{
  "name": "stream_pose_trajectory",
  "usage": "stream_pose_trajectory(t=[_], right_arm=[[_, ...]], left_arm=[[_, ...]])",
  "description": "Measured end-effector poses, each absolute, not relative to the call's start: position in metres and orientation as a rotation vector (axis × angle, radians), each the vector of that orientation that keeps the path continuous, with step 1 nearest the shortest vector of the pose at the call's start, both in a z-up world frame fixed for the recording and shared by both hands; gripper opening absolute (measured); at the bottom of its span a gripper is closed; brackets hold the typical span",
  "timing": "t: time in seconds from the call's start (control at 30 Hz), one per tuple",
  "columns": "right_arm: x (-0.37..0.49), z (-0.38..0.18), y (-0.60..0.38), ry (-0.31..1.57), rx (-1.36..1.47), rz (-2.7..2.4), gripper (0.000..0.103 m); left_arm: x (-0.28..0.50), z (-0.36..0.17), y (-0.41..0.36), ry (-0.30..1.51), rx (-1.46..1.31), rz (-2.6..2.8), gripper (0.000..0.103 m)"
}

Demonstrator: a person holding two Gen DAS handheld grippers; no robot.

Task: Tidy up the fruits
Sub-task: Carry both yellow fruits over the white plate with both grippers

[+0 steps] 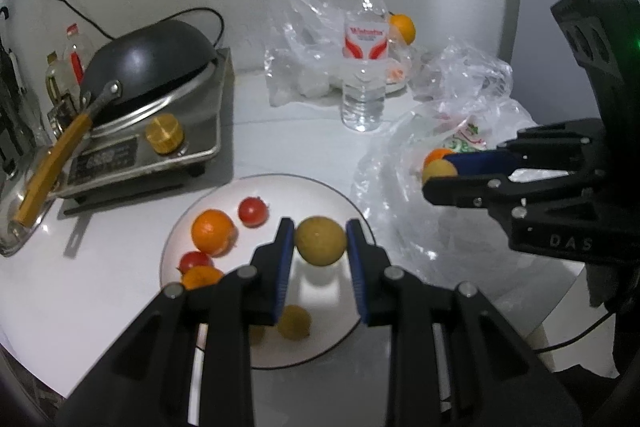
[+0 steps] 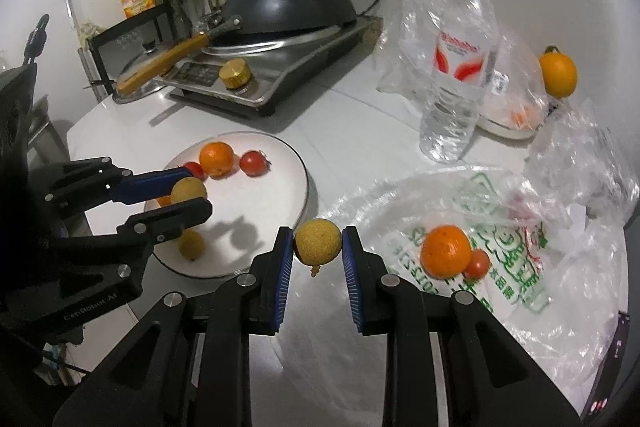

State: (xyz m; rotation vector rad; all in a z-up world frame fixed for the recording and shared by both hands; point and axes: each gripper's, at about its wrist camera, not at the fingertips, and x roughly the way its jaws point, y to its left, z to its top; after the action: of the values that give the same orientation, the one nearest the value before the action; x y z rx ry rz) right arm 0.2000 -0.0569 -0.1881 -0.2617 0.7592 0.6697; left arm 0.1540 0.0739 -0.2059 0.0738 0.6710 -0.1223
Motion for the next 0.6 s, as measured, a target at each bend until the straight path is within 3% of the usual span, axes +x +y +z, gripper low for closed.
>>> stream_pose_trajectory(t=[0.6], right_arm=[[0.216, -0.201, -0.025, 0.784, -0.285, 0.694, 0.027]], left_arm=[[0.167, -0.229, 0.103, 0.699, 0.071, -0.065, 0.027]])
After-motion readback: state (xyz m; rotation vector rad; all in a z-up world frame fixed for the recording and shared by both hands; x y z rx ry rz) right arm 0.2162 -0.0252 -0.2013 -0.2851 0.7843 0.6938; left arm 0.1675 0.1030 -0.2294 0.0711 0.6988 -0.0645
